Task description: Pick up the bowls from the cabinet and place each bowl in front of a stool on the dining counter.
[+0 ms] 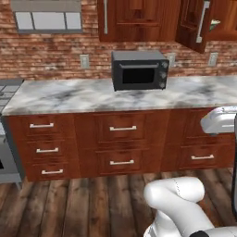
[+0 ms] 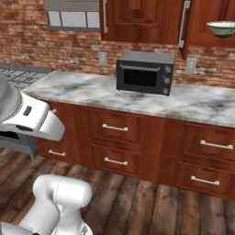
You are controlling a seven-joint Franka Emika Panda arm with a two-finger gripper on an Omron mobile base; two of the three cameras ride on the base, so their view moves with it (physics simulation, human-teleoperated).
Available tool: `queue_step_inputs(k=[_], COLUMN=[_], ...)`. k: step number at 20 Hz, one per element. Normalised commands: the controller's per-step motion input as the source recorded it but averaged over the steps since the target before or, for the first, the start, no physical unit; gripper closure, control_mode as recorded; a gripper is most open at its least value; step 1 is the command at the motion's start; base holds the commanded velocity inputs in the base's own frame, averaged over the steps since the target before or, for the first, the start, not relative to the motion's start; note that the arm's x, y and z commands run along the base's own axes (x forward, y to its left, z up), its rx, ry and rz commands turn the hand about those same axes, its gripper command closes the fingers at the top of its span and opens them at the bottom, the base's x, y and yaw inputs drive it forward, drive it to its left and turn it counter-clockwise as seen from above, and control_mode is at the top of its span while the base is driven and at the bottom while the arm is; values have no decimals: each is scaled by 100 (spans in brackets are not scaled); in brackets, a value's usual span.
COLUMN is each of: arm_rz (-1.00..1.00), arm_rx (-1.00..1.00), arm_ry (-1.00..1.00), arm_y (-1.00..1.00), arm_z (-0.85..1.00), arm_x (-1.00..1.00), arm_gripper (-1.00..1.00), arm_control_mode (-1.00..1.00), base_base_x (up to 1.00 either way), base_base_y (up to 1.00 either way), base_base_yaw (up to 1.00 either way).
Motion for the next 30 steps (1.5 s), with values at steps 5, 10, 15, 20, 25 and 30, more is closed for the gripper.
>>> queue_step_inputs(k=[5,10,15,20,25,30], arm_rz=[0,0,0,0,0,0], arm_rx=[0,0,0,0,0,0], arm_ry=[0,0,0,0,0,0], arm_y=[0,0,0,0,0,0], arm_z=[0,0,0,0,0,0], arm_x=[0,0,0,0,0,0], arm_gripper=[-100,-100,-100,-100,-100,-100], arm_control_mode=[100,100,100,100,100,100], base_base_x=[100,49,17,12,64,77], base_base_y=[-45,-100,-100,-100,-84,-14], base_base_yaw=[2,2,0,0,-2,-21])
